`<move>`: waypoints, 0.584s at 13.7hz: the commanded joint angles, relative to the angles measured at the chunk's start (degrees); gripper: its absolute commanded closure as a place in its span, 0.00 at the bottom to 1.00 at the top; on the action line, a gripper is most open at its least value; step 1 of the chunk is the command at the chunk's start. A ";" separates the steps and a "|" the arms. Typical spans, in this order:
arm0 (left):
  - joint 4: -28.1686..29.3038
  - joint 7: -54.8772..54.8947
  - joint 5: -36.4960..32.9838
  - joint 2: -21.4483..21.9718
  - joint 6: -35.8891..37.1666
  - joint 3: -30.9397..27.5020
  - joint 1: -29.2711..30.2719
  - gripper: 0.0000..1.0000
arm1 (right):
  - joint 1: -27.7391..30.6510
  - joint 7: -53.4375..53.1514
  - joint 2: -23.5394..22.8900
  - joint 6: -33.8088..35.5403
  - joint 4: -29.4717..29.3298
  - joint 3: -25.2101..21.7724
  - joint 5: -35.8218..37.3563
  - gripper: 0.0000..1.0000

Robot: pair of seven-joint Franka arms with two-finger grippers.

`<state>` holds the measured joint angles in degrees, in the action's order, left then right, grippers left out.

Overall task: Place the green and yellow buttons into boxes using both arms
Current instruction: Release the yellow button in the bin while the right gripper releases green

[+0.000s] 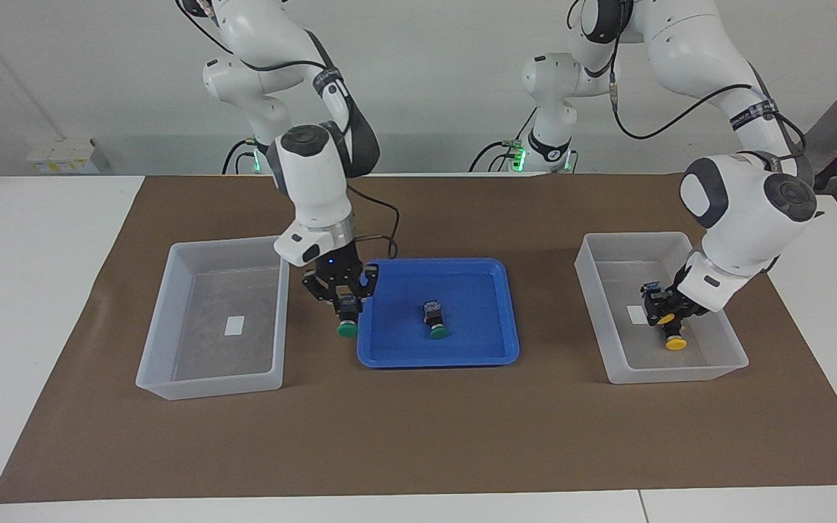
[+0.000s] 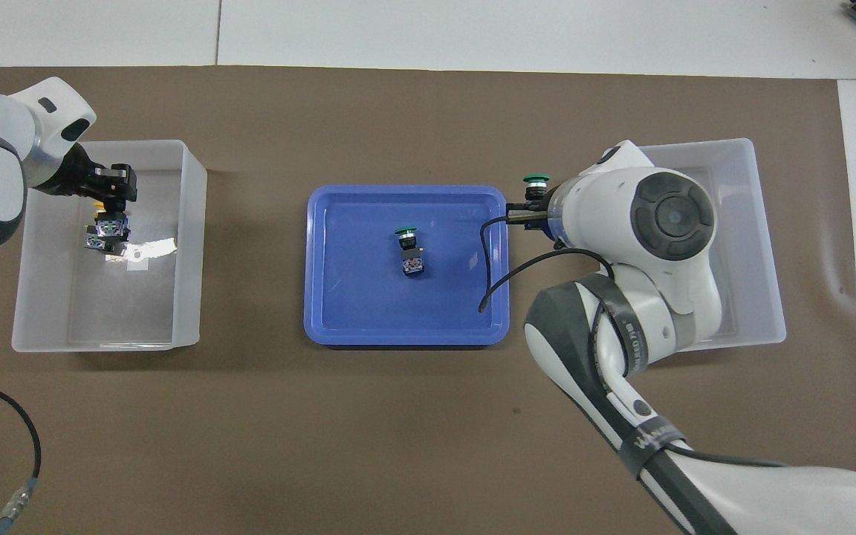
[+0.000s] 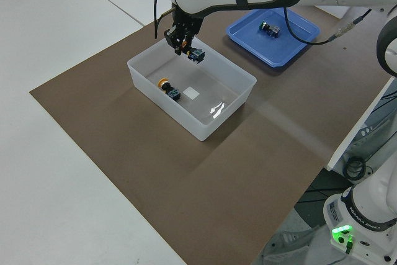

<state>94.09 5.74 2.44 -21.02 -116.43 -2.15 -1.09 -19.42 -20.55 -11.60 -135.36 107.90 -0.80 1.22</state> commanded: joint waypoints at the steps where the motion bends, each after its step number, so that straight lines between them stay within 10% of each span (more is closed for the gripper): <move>1: 5.92 2.52 0.72 3.27 -3.36 0.12 0.39 1.00 | 5.86 6.54 3.59 4.03 0.90 0.62 0.19 1.00; 8: 15.67 4.19 0.72 4.50 -11.97 0.04 -0.31 1.00 | 14.76 21.61 3.34 8.00 2.48 0.62 -0.78 1.00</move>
<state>105.20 8.73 2.44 -19.27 -125.48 -1.98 -1.06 -4.85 -0.03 -8.20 -127.54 109.06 -0.88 1.16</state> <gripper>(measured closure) 0.581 0.595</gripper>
